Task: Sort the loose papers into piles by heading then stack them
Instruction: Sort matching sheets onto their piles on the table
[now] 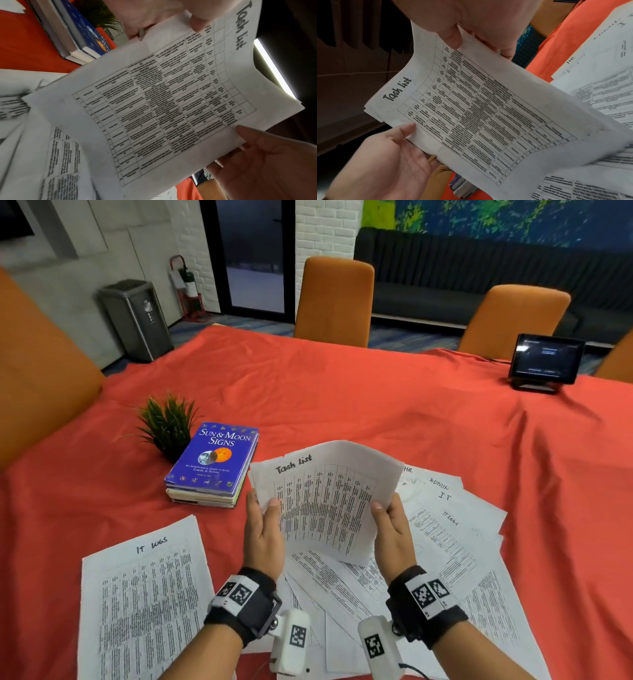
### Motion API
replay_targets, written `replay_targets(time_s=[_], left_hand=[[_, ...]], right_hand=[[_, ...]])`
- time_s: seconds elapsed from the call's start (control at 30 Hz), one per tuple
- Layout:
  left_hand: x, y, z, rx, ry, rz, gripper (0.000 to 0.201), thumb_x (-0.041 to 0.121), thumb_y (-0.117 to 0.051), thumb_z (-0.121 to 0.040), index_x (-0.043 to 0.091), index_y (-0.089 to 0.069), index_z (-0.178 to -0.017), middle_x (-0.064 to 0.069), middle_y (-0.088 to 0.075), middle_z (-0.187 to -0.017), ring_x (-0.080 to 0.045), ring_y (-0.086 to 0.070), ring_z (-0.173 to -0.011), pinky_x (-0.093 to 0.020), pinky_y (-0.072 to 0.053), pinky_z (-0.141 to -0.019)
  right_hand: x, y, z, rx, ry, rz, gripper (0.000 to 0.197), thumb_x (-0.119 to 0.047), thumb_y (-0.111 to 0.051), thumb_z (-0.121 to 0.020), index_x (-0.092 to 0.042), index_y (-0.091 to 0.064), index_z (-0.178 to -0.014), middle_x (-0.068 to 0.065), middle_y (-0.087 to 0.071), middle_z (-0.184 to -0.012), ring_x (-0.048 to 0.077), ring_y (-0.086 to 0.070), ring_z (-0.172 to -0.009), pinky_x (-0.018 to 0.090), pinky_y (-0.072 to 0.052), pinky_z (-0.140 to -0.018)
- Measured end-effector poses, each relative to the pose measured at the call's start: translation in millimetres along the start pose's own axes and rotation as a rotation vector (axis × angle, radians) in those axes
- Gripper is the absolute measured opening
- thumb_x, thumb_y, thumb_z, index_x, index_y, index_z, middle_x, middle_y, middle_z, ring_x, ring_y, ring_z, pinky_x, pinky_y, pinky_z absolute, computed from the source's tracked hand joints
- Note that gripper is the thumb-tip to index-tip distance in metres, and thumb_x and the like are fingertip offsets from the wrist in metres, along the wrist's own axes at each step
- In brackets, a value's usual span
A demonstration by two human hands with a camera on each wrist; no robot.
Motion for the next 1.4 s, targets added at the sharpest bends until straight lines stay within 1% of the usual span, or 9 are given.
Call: replay_targets(time_s=[0.1,0.27,0.43,0.6,0.73,0.83,1.0,1.13,1.4], left_hand=[[-3.0,4.4,-3.9,0.034,-0.013,0.030,0.050,0.014,-0.040,-0.102,0.013,-0.025,-0.150,-0.002,-0.037,-0.152,-0.004,-0.037,-0.136,-0.018,-0.027,-0.113],[4.6,5.5,-5.7,0.016,-0.098,0.098,0.042,0.005,-0.036,-0.102,0.015,-0.035,-0.143,0.006,-0.051,-0.137,0.007,-0.049,-0.123,-0.004,-0.036,-0.099],[-11.4,2.0,3.8,-0.020,-0.050,0.025,0.045,0.004,-0.034,-0.102,0.047,-0.044,-0.107,0.042,-0.061,-0.105,0.023,-0.052,-0.101,0.001,-0.036,-0.085],[-17.4,10.3,3.0,-0.027,-0.035,-0.069,0.056,0.014,-0.037,-0.102,0.068,-0.046,-0.097,0.045,-0.058,-0.101,0.023,-0.052,-0.096,0.002,-0.036,-0.081],[-21.9,33.2,-2.1,0.021,-0.063,-0.112,0.011,0.033,-0.045,-0.092,0.039,-0.052,-0.097,0.019,-0.065,-0.094,0.002,-0.058,-0.085,-0.019,-0.045,-0.080],[-31.1,51.7,-2.6,0.005,-0.036,-0.154,0.010,0.031,-0.051,-0.092,0.025,-0.055,-0.099,-0.006,-0.066,-0.096,-0.013,-0.060,-0.087,-0.027,-0.046,-0.081],[-59.4,90.7,11.2,-0.040,0.140,-0.379,0.016,0.022,-0.049,-0.097,0.010,-0.053,-0.087,-0.023,-0.063,-0.088,-0.019,-0.053,-0.070,-0.028,-0.040,-0.067],[-68.2,160.1,19.5,0.115,0.284,-0.420,0.018,0.020,-0.046,-0.098,0.015,-0.063,-0.095,-0.011,-0.070,-0.094,-0.027,-0.065,-0.090,-0.028,-0.045,-0.071],[-106.8,313.6,41.3,0.357,0.519,-0.572,0.019,0.005,-0.043,-0.097,0.002,-0.061,-0.097,-0.012,-0.060,-0.093,-0.022,-0.054,-0.086,-0.030,-0.039,-0.075]], right_hand=[[-2.2,-1.8,-1.3,0.019,0.002,0.009,0.020,-0.013,-0.039,-0.102,-0.018,-0.058,-0.109,0.003,-0.067,-0.105,0.016,-0.063,-0.097,0.028,-0.052,-0.079],[-4.5,1.9,-1.1,0.040,0.026,-0.006,0.019,-0.014,-0.039,-0.102,-0.017,-0.057,-0.105,0.002,-0.067,-0.102,0.013,-0.064,-0.092,0.029,-0.056,-0.079],[37.4,4.3,3.6,0.043,-0.142,0.138,0.022,-0.020,-0.036,-0.103,-0.020,-0.055,-0.114,-0.002,-0.066,-0.109,0.016,-0.063,-0.102,0.042,-0.052,-0.093],[36.6,9.3,-1.2,0.084,-0.140,0.192,0.020,-0.018,-0.039,-0.102,-0.014,-0.058,-0.108,0.002,-0.067,-0.104,0.020,-0.063,-0.099,0.039,-0.052,-0.088],[18.1,6.2,-9.1,0.087,-0.092,0.164,0.017,-0.014,-0.041,-0.100,-0.009,-0.057,-0.095,0.006,-0.068,-0.095,0.018,-0.062,-0.086,0.029,-0.048,-0.074],[15.8,-3.1,-14.1,0.063,-0.114,0.124,0.018,-0.012,-0.043,-0.098,-0.013,-0.056,-0.086,0.005,-0.065,-0.087,0.018,-0.058,-0.079,0.031,-0.047,-0.073],[37.8,-32.0,-19.1,-0.017,-0.262,0.141,0.014,-0.010,-0.048,-0.091,-0.011,-0.061,-0.086,0.008,-0.067,-0.085,0.024,-0.059,-0.076,0.036,-0.047,-0.072],[57.3,-71.4,-5.2,-0.197,-0.393,0.131,0.017,-0.012,-0.051,-0.093,-0.011,-0.061,-0.107,0.011,-0.070,-0.092,0.029,-0.066,-0.079,0.041,-0.054,-0.072],[98.6,-67.8,18.8,-0.273,-0.509,0.209,0.020,-0.012,-0.049,-0.097,-0.006,-0.057,-0.114,0.016,-0.066,-0.091,0.027,-0.061,-0.072,0.032,-0.047,-0.061]])
Point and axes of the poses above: each hand's wrist, its own z-axis away from the middle knuckle, its own y-axis out of the back of the hand, x = y × z, the point moved 7 cm from there along -z, towards the middle knuckle
